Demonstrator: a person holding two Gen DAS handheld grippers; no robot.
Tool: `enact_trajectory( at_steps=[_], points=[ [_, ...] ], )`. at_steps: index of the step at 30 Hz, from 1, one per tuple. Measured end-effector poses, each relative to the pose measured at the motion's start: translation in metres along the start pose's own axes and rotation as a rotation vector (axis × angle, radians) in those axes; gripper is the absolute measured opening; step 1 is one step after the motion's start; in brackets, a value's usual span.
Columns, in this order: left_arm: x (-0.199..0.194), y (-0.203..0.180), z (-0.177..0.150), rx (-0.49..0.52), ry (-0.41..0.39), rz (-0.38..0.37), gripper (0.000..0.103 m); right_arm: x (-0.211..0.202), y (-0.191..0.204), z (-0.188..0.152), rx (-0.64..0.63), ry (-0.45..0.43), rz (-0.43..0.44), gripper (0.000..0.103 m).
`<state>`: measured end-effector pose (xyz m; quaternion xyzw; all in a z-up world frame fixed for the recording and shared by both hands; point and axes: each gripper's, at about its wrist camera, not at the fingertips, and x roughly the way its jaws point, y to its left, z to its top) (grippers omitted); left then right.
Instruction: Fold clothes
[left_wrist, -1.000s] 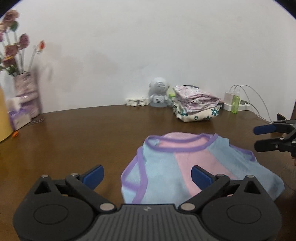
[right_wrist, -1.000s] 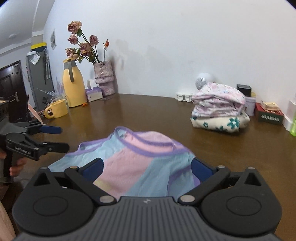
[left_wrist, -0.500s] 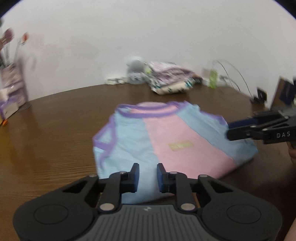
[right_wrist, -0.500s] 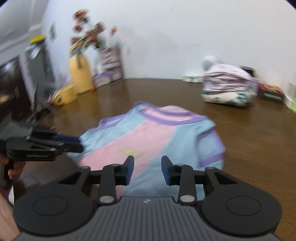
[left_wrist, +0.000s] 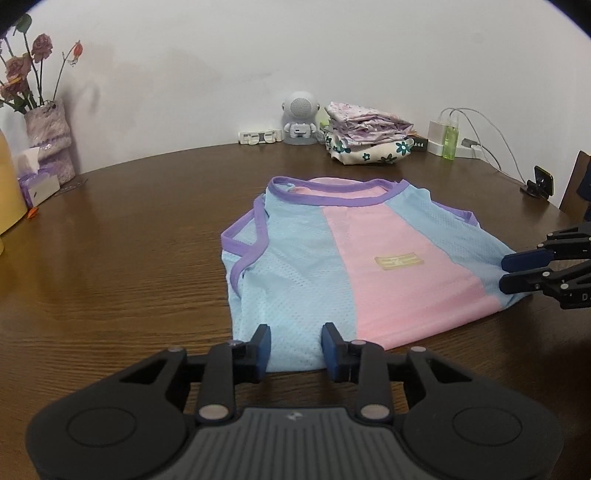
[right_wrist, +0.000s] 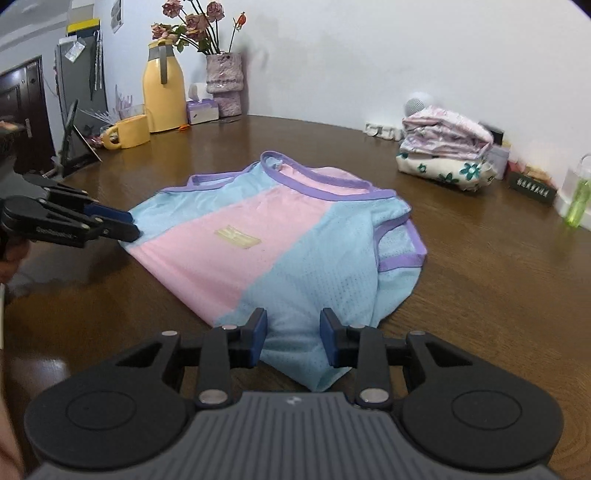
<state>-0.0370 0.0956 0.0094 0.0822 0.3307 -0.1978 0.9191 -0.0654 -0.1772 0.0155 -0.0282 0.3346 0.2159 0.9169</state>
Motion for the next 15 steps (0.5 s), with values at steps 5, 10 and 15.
enact_trajectory(
  at_steps=[5,10,15],
  points=[
    [0.003,-0.017,0.045,0.122,-0.073,-0.065,0.027,0.021,0.008,0.051,-0.105,-0.050,0.025,0.033],
    [0.054,-0.025,0.079,0.203,0.038,-0.130,0.026,0.084,0.011,0.086,-0.176,0.044,0.096,0.033],
    [0.089,-0.008,0.084,0.204,0.101,-0.155,0.025,0.105,-0.004,0.088,-0.217,0.094,0.119,0.033]
  ],
)
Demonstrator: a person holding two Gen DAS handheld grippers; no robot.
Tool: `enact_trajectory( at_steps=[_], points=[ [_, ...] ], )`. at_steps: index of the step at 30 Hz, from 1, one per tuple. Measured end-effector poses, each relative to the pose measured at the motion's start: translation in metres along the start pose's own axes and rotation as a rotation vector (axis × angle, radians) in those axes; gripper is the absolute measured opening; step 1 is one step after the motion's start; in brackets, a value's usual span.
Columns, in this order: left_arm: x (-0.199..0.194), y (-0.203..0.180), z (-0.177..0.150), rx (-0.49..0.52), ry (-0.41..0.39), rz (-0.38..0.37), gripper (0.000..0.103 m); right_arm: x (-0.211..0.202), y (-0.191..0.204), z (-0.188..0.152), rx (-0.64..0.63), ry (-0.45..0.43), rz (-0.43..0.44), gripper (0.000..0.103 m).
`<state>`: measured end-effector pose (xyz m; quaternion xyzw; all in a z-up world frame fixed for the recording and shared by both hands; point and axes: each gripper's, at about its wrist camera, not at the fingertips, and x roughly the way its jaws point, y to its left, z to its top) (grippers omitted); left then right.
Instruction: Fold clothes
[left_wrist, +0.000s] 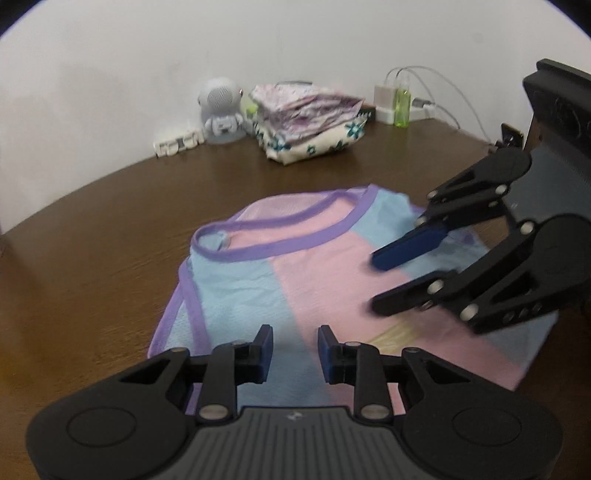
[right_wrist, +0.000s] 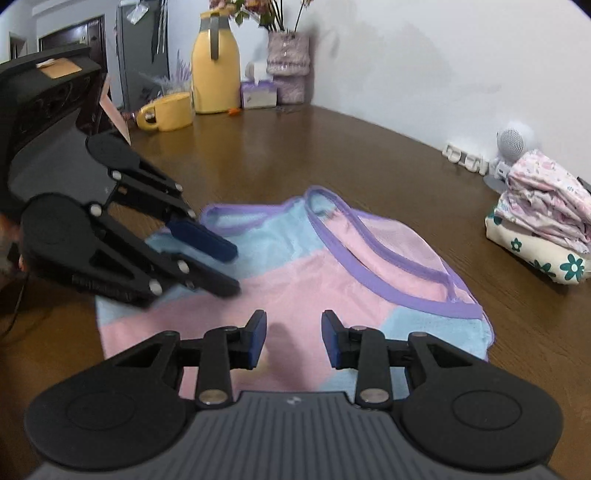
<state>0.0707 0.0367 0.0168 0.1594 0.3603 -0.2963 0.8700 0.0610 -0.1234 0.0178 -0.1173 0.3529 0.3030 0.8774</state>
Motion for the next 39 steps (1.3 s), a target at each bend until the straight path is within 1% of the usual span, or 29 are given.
enact_trajectory(
  at_steps=[1,3,4,6,7,8,12,15,17,19,21,24,28,31,33,37,39],
  points=[
    [0.002,0.006,-0.001,-0.012,0.001,-0.007,0.025,0.001,-0.008,-0.004,0.005,0.012,-0.001,0.032],
    [0.004,0.021,-0.006,-0.040,0.003,0.004,0.026,-0.005,-0.022,-0.013,0.028,0.001,0.031,0.032],
    [0.003,0.027,-0.009,-0.057,-0.003,0.003,0.029,-0.009,-0.028,-0.017,0.033,-0.005,0.035,0.032],
    [0.001,0.040,-0.013,-0.099,-0.011,-0.016,0.027,-0.018,-0.038,-0.027,0.037,-0.012,0.025,0.038],
    [0.000,0.042,-0.015,-0.098,-0.015,-0.008,0.022,-0.021,-0.044,-0.031,0.043,-0.015,0.022,0.042],
    [-0.001,0.042,-0.016,-0.089,-0.022,0.001,0.021,-0.025,-0.049,-0.036,0.049,-0.018,0.019,0.043],
    [-0.002,0.039,-0.017,-0.076,-0.035,0.021,0.021,-0.031,-0.060,-0.044,0.060,-0.035,0.002,0.043],
    [-0.002,0.040,-0.017,-0.082,-0.036,0.017,0.021,-0.033,-0.062,-0.044,0.061,-0.033,0.009,0.042],
    [-0.004,0.039,-0.017,-0.084,-0.030,0.021,0.021,-0.037,-0.065,-0.043,0.098,-0.043,0.014,0.043],
    [-0.005,0.037,-0.013,-0.086,-0.027,0.025,0.021,-0.045,-0.068,-0.041,0.145,-0.083,0.031,0.043],
    [-0.006,0.033,-0.005,-0.070,-0.053,0.018,0.021,-0.046,-0.062,-0.035,0.131,-0.113,0.031,0.043],
    [0.000,0.029,0.010,-0.038,-0.076,0.025,0.021,-0.028,-0.054,-0.024,0.078,-0.099,-0.016,0.043],
    [0.018,0.036,0.015,-0.048,-0.038,0.047,0.020,-0.008,-0.063,-0.023,0.097,-0.058,-0.045,0.042],
    [0.023,0.048,0.008,-0.098,-0.042,0.046,0.020,-0.011,-0.078,-0.032,0.136,-0.068,-0.055,0.043],
    [0.022,0.050,0.006,-0.106,-0.047,0.053,0.020,-0.015,-0.086,-0.038,0.155,-0.072,-0.050,0.043],
    [0.023,0.049,0.005,-0.093,-0.052,0.069,0.019,-0.017,-0.084,-0.040,0.143,-0.074,-0.046,0.044],
    [0.021,0.051,0.006,-0.108,-0.050,0.070,0.019,-0.020,-0.081,-0.037,0.158,-0.089,-0.026,0.045]
  ],
)
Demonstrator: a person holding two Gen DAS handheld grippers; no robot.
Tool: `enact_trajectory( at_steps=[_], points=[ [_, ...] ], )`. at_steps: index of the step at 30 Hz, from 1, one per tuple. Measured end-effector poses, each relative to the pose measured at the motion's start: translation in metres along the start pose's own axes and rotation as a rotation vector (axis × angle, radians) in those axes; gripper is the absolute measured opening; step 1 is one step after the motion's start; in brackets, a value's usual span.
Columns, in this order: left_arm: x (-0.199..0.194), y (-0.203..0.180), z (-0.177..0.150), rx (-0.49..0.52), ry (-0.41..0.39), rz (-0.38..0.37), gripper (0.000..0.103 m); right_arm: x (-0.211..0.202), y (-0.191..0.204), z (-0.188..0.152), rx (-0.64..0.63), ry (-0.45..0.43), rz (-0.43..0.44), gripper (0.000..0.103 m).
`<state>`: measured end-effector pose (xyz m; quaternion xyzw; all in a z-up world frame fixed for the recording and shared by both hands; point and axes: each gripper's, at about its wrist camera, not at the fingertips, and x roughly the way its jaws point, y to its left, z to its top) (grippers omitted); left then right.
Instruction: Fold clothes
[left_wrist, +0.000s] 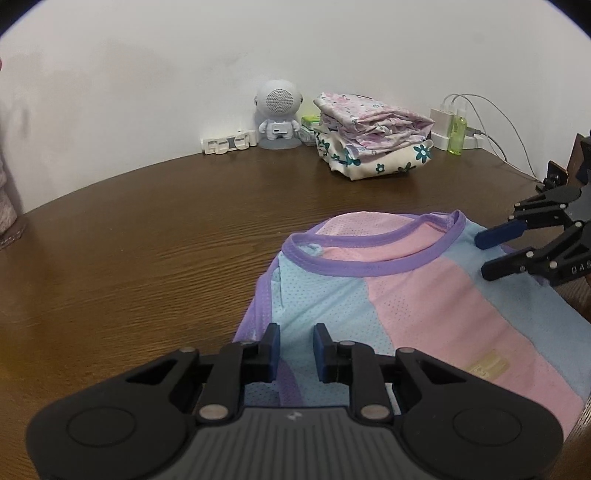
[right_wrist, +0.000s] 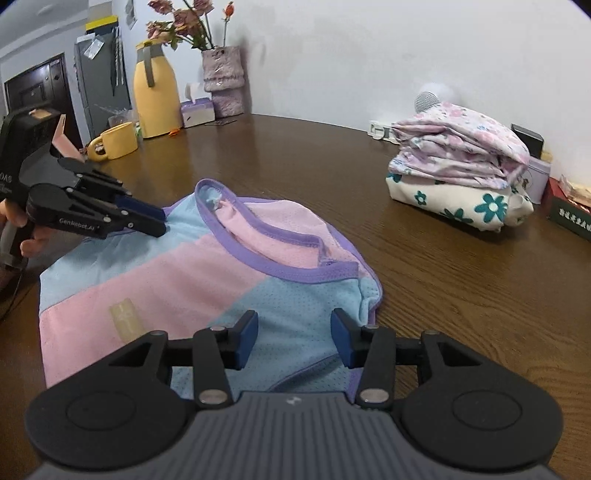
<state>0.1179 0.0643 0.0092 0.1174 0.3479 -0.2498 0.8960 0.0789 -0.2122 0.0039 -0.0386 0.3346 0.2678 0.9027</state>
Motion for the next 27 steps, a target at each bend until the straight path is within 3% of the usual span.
enact_trajectory(
  at_steps=[3,4,6,8,11,14,21,27],
  points=[
    [-0.016,0.003,0.002,-0.031,-0.049,0.007,0.020,-0.019,0.013,0.005,0.024,-0.074,0.054,0.048],
    [-0.025,0.003,0.003,-0.041,-0.076,0.007,0.020,-0.028,0.020,0.005,0.022,-0.099,0.064,0.055],
    [-0.046,0.003,0.001,-0.057,-0.130,0.009,0.036,-0.046,0.038,0.002,0.011,-0.141,0.080,0.069],
    [-0.066,-0.001,-0.006,-0.067,-0.177,0.018,0.068,-0.063,0.056,-0.008,0.002,-0.157,0.087,0.080],
    [-0.093,-0.012,-0.024,-0.074,-0.225,0.038,0.091,-0.081,0.078,-0.025,0.013,-0.159,0.068,0.090],
    [-0.111,-0.025,-0.047,-0.092,-0.236,0.033,0.097,-0.093,0.095,-0.042,0.036,-0.164,0.014,0.102],
    [-0.131,-0.060,-0.084,-0.091,-0.193,0.065,0.100,-0.104,0.113,-0.063,0.108,-0.153,-0.060,0.103],
    [-0.145,-0.079,-0.103,-0.098,-0.194,0.087,0.100,-0.120,0.126,-0.083,0.230,-0.231,-0.091,0.103]
  ],
)
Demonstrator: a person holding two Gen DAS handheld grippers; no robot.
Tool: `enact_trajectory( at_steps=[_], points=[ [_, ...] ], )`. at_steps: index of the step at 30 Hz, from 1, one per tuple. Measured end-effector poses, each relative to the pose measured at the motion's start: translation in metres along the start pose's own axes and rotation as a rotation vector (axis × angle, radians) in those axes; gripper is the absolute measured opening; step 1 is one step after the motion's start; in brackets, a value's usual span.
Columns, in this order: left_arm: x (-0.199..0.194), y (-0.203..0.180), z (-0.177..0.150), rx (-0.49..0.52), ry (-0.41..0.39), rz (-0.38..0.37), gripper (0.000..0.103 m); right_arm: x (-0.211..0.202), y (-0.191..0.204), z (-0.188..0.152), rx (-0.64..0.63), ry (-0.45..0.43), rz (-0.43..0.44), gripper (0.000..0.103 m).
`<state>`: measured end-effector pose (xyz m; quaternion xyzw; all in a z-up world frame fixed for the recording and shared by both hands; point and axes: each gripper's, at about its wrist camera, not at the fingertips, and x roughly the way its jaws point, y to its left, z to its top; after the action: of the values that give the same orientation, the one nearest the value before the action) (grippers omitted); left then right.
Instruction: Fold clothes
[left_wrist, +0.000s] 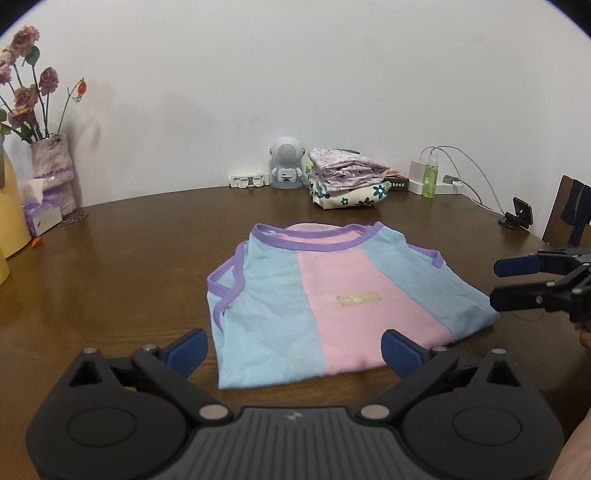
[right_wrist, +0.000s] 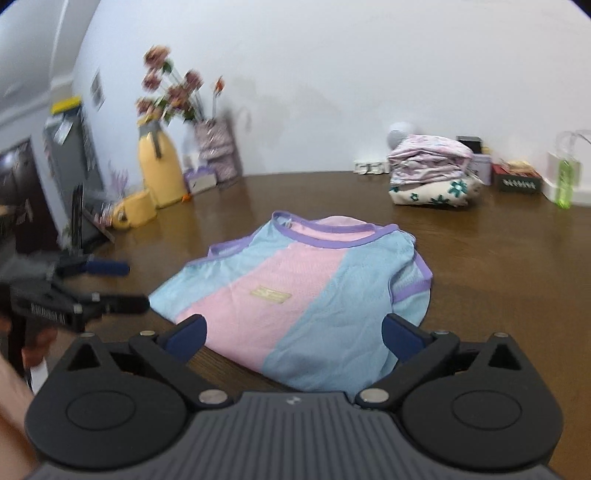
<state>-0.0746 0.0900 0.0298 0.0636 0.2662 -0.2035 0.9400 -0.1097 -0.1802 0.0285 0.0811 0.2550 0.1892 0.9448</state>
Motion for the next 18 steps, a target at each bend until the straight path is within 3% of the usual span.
enact_trajectory(
  at_steps=[7,10,12,15,17,18],
  points=[
    [-0.009,-0.003,-0.004,0.024,0.015,0.038,0.101,-0.010,0.002,-0.011,0.015,-0.023,-0.068,0.103],
    [-0.011,-0.003,-0.004,0.092,0.033,0.051,0.098,-0.011,0.006,-0.009,-0.131,-0.005,-0.091,0.103],
    [-0.013,-0.005,-0.001,0.226,0.034,0.077,0.096,-0.005,0.012,-0.002,-0.280,0.069,-0.091,0.103],
    [-0.007,-0.006,0.003,0.422,0.072,0.096,0.080,0.005,0.021,0.007,-0.481,0.200,-0.074,0.097],
    [0.001,-0.006,0.004,0.529,0.129,0.086,0.058,0.014,0.027,0.009,-0.585,0.278,-0.062,0.081],
    [0.005,-0.006,0.003,0.577,0.156,0.075,0.053,0.018,0.030,0.009,-0.636,0.317,-0.056,0.076]
  ],
)
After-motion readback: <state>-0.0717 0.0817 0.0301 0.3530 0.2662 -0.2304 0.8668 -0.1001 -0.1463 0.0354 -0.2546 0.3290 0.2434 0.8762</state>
